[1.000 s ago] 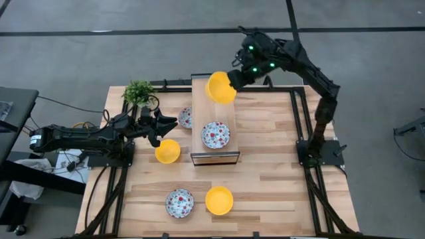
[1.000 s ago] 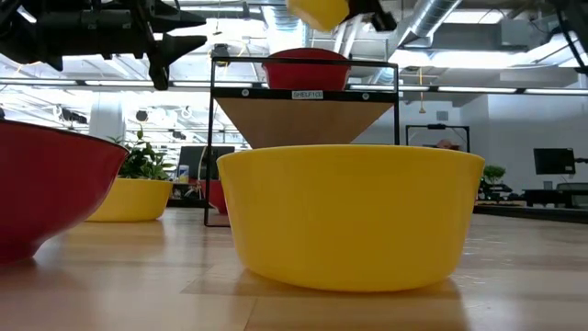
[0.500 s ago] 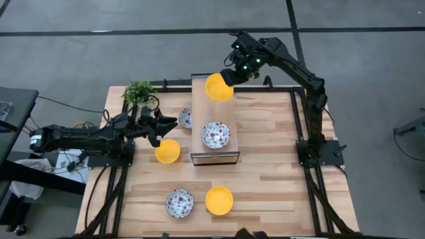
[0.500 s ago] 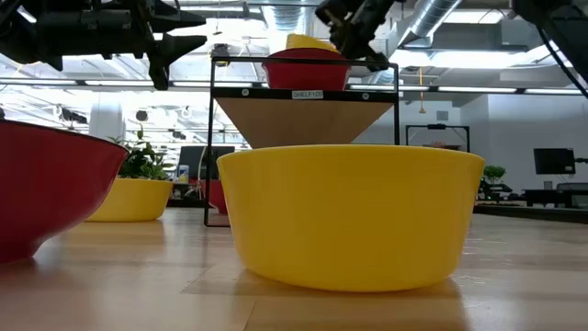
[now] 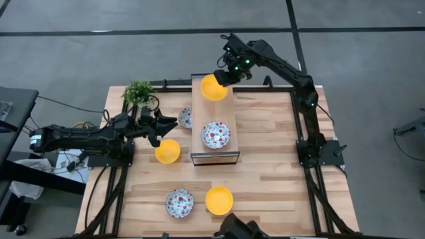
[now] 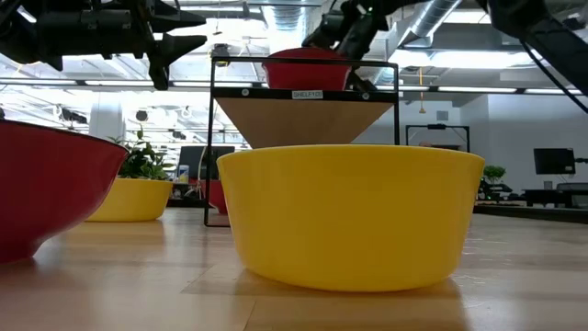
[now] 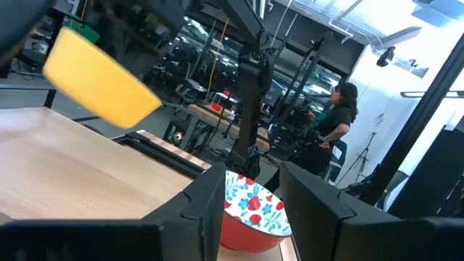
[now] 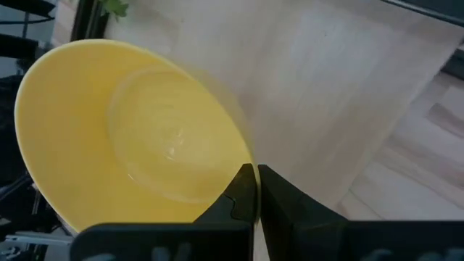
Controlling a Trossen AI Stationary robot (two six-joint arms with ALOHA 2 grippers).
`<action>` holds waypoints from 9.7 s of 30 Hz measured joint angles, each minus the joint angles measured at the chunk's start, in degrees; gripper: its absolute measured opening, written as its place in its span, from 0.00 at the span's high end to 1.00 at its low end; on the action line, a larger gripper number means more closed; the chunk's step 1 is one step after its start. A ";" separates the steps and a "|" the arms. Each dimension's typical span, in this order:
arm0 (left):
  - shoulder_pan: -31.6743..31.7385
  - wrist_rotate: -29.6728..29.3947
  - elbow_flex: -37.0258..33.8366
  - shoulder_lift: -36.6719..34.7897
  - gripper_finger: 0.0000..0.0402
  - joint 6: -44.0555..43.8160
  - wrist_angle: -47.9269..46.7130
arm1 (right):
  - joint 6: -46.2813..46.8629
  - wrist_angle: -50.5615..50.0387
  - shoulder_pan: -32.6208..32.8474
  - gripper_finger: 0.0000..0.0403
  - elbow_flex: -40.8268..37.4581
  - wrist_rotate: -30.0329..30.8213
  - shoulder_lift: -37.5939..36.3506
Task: Pick & Place Mini bowls
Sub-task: Put the right yellow bowl on the shelf, then stack the top yellow bowl on top of the yellow bowl on the shelf
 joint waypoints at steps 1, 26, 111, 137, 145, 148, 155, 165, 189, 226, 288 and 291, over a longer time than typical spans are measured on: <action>0.00 0.00 0.00 0.00 0.67 0.01 -0.02 | -0.04 -0.06 -0.03 1.00 0.00 0.09 0.35; 0.00 0.00 0.00 -0.01 0.67 0.00 0.00 | -0.77 -0.63 1.00 1.00 0.00 3.18 3.73; 0.00 0.00 0.00 0.00 0.67 -0.03 0.02 | -7.60 -5.71 -0.27 0.85 0.00 -0.54 -7.47; 0.00 0.00 0.00 0.00 0.67 -0.23 0.00 | -22.23 -9.44 4.24 0.85 0.00 13.94 -28.22; -0.02 0.02 0.00 -0.01 0.67 -0.22 0.00 | -23.87 -5.51 5.17 0.85 -5.29 14.09 -29.05; -0.02 0.01 0.00 0.00 0.67 -0.22 0.00 | -24.69 0.01 5.97 0.85 -13.45 13.85 -31.01; -0.02 0.02 0.00 -0.02 0.67 -0.22 -0.02 | -20.16 19.09 5.70 0.86 -39.58 12.11 -39.67; 0.00 0.00 0.00 -0.02 0.67 -0.22 -0.02 | -10.01 38.93 8.17 0.86 -68.51 9.09 -56.40; 0.00 -1.95 4.22 -0.04 0.67 0.43 -0.51 | 0.43 52.05 17.36 0.86 -98.21 21.11 -100.64; -3.72 -4.31 49.31 16.67 0.67 -16.81 -105.64 | 0.50 53.86 19.26 0.86 -109.70 25.77 -120.88; -3.58 5.49 21.00 16.48 0.67 -40.75 -91.44 | 0.55 52.03 19.26 0.86 -109.68 25.51 -120.90; -3.58 5.38 21.00 16.48 0.67 -40.76 -91.36 | 0.55 52.03 19.28 0.86 -109.68 25.51 -120.90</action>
